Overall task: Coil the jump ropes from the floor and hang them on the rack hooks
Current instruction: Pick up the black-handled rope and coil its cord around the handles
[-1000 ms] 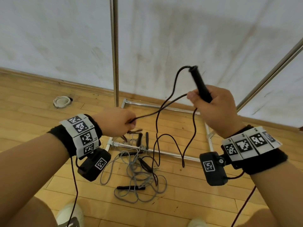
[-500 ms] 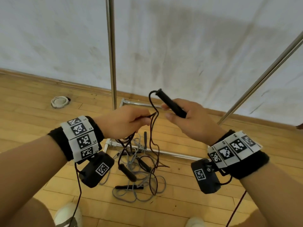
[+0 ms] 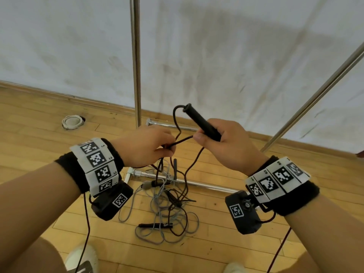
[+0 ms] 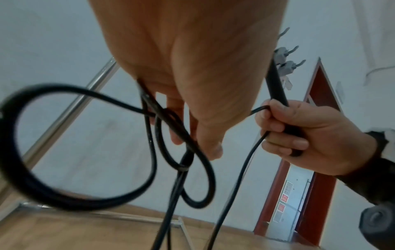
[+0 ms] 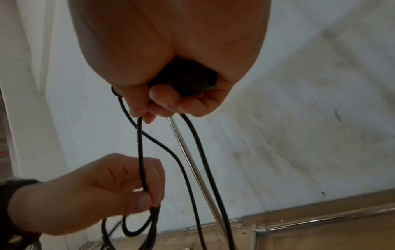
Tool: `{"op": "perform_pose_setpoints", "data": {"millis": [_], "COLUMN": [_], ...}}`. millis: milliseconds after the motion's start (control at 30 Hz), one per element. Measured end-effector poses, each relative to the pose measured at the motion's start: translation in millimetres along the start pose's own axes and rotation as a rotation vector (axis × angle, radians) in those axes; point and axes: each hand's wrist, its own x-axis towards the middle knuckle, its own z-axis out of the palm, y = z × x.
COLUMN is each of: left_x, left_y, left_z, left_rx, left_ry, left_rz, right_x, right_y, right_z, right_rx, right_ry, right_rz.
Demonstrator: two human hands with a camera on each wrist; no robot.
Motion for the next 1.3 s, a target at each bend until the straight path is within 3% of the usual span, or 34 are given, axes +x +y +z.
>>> {"op": "perform_pose_setpoints", "data": {"millis": [167,333,533,733,1000,1300], "left_x": [1.7,0.2,-2.9,0.0,-5.7,-1.1], "left_y": [-9.8,-8.9,-4.5,15.6,24.7,18.9], "left_z": [-0.9,-1.9,-3.0,-5.1,-9.5,-6.8], "left_rx": [0.093,-0.069,-0.114,-0.174,-0.317,-0.197], "left_ry": [0.042,0.009,0.009,0.023,0.122,0.108], "left_rz": [-0.060,-0.120,-0.184,-0.092,-0.057,-0.130], "right_x": [-0.6,1.7,3.2,-4.4,-0.3,0.0], "right_y": [2.6,10.5,22.7,9.4,4.0,-4.3], "right_z": [-7.8,-14.4,-16.9,4.9,13.4,10.4], "right_rx": [0.034,0.008,-0.066,0.010,0.048,0.042], "right_ry": [0.089,0.189,0.098,-0.067,-0.147,-0.025], "right_rz": [-0.026,-0.017,0.125,0.084,0.024,-0.038]}}
